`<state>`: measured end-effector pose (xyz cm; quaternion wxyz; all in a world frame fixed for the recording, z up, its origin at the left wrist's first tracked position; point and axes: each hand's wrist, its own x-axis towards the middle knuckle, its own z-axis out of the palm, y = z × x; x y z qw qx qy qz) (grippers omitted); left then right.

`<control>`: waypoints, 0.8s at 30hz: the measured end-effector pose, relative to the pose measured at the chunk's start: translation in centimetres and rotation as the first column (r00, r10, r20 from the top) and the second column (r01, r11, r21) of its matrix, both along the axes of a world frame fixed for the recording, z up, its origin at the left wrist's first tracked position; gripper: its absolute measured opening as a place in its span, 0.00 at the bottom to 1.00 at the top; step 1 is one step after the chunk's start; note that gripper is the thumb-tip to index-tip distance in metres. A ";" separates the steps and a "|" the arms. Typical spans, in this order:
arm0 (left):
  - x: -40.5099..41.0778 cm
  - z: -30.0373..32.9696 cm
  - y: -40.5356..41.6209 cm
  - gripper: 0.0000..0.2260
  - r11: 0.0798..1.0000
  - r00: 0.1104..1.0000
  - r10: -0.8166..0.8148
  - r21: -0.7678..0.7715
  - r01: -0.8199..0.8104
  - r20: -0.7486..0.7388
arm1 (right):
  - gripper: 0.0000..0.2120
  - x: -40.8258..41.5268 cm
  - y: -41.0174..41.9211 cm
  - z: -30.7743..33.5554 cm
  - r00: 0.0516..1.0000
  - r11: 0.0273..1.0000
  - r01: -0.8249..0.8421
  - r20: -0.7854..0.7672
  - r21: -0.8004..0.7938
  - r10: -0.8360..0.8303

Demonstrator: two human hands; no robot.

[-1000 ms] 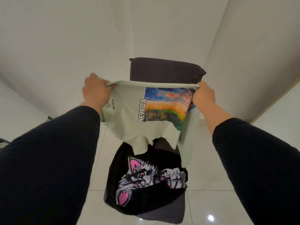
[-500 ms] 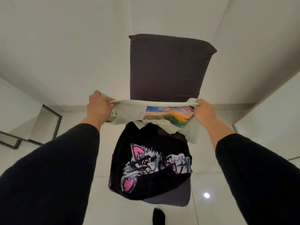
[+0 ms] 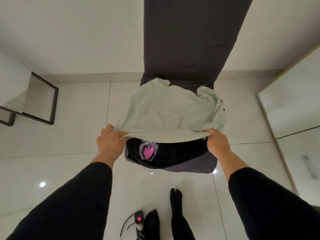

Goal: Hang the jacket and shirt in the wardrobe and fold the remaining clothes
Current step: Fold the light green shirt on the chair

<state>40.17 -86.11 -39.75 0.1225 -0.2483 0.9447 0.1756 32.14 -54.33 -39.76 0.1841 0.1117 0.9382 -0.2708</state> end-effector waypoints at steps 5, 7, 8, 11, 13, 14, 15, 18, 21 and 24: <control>4.3 -3.6 1.1 0.13 0.995 0.995 -0.054 -0.079 0.060 0.082 | 0.25 4.0 0.4 -3.6 0.989 0.986 -0.128 0.089 0.110 0.118; 5.2 -4.9 1.1 0.13 0.986 0.991 -0.097 -0.127 0.108 0.093 | 0.25 4.3 0.5 -4.8 0.987 0.981 -0.150 0.081 0.126 0.141; 5.5 -5.5 1.1 0.14 0.984 0.990 -0.106 -0.133 0.118 0.098 | 0.25 4.3 0.5 -5.4 0.985 0.978 -0.162 0.078 0.134 0.152; 6.1 -7.2 1.3 0.15 0.987 0.983 -0.111 -0.100 0.126 0.144 | 0.24 5.0 0.3 -7.2 0.983 0.964 -0.180 0.081 0.197 0.167; 6.0 -8.0 1.8 0.16 0.994 0.978 -0.099 -0.033 0.106 0.183 | 0.22 5.4 0.0 -7.6 0.982 0.928 -0.185 0.044 0.324 0.181; 5.9 -8.3 2.0 0.17 0.997 0.977 -0.081 0.012 0.080 0.198 | 0.19 5.5 -0.3 -7.5 0.983 0.907 -0.170 0.004 0.385 0.183; 5.6 -8.5 2.2 0.17 0.997 0.976 -0.050 0.060 0.039 0.211 | 0.16 5.4 -0.6 -7.3 0.983 0.886 -0.146 -0.038 0.441 0.181; 4.0 -8.2 2.6 0.15 0.982 0.983 0.066 0.163 -0.094 0.173 | 0.11 4.1 -2.1 -6.3 0.971 0.847 -0.107 -0.129 0.521 0.201; 1.0 -7.7 2.7 0.14 0.987 0.994 0.109 0.118 -0.111 0.026 | 0.13 1.6 -4.8 -5.5 0.950 0.881 -0.176 -0.157 0.440 0.269; -3.1 -7.5 2.9 0.14 0.983 0.989 0.137 0.133 -0.128 -0.059 | 0.21 -1.7 -7.9 -5.4 0.965 0.906 -0.245 -0.005 0.347 0.263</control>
